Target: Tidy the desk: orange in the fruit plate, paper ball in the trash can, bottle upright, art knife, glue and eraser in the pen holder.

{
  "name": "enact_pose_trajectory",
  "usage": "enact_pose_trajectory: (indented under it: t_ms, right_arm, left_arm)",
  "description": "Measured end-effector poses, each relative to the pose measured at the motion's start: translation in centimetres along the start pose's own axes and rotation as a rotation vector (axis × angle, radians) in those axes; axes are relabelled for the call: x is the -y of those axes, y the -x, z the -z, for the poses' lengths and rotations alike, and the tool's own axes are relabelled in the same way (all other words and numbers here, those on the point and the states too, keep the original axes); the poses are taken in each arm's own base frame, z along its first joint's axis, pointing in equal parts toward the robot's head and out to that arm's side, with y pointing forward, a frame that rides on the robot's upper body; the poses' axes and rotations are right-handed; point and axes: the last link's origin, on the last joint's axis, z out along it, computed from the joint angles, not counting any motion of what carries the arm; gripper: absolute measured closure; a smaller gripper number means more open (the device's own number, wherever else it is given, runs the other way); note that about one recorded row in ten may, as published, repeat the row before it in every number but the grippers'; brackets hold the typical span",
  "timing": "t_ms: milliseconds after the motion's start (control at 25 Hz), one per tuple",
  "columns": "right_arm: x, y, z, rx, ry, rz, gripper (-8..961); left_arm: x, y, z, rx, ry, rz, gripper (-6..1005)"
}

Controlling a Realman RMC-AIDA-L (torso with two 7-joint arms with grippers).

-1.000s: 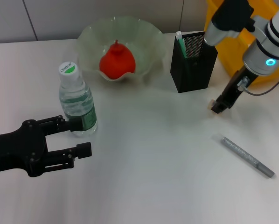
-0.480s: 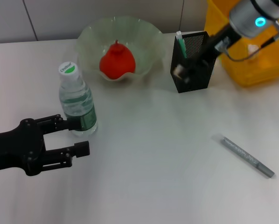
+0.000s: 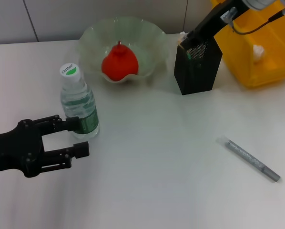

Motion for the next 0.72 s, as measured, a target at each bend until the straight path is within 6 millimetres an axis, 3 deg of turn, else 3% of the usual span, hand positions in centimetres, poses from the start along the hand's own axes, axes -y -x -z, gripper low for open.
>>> enact_pose_trajectory:
  t_ms: [320,720]
  right_arm:
    - [1.1,-1.2,1.2,-0.007,-0.055,-0.037,699]
    - [1.9,-3.0,0.5,-0.05,-0.096,-0.062,682]
  left_arm:
    - [0.1,0.0,0.1,-0.005,-0.006,0.0,258]
    - [0.1,-0.2,0.0,-0.005,-0.003,-0.004,257]
